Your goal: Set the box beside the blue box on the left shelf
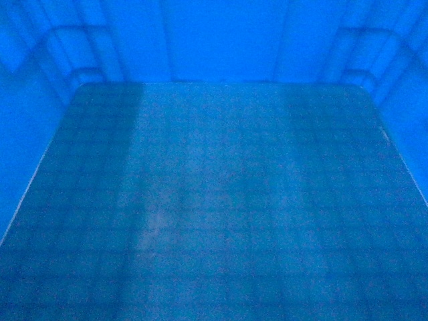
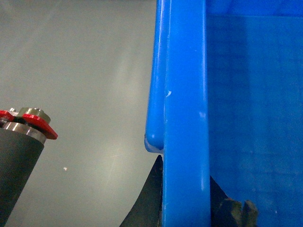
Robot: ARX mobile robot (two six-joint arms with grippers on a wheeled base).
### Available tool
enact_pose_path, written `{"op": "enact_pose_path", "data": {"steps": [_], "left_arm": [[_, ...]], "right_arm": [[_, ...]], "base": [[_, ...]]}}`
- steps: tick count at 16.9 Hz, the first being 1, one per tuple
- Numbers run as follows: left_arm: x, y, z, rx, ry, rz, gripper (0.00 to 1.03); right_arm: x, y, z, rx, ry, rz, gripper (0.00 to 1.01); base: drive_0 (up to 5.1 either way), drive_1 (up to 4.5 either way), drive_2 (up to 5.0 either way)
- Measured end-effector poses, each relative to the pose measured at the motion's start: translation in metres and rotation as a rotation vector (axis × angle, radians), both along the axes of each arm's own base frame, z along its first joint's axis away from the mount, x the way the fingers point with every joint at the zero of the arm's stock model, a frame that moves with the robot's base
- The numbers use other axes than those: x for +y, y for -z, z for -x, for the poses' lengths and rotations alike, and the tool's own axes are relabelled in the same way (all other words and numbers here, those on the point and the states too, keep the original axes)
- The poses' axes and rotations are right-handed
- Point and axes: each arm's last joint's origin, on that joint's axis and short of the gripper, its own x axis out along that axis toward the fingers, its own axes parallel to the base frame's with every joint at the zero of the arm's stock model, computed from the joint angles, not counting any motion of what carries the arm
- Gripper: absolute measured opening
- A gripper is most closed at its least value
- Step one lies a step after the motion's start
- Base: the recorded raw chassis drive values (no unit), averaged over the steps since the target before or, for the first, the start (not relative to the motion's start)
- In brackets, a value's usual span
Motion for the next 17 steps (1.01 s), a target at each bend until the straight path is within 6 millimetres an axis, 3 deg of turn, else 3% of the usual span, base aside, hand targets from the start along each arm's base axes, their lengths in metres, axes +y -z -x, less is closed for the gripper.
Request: {"op": "enact_pose_path", "data": {"steps": [15, 17], "left_arm": [[0.0000, -0.0005, -0.0001, -0.006, 0.000, 0.001, 0.08], [0.0000, -0.0001, 0.0001, -0.002, 0.000, 0.000, 0.08]], "right_arm": [[0.0001, 0.0000, -0.0001, -0.002, 0.000, -0.001, 0.10], [0.0000, 0.0001, -0.0001, 0.000, -0.001, 0.001, 0.10]], "base": [[0.0, 0.00, 0.0], [0.0, 4.20, -4.2]]}}
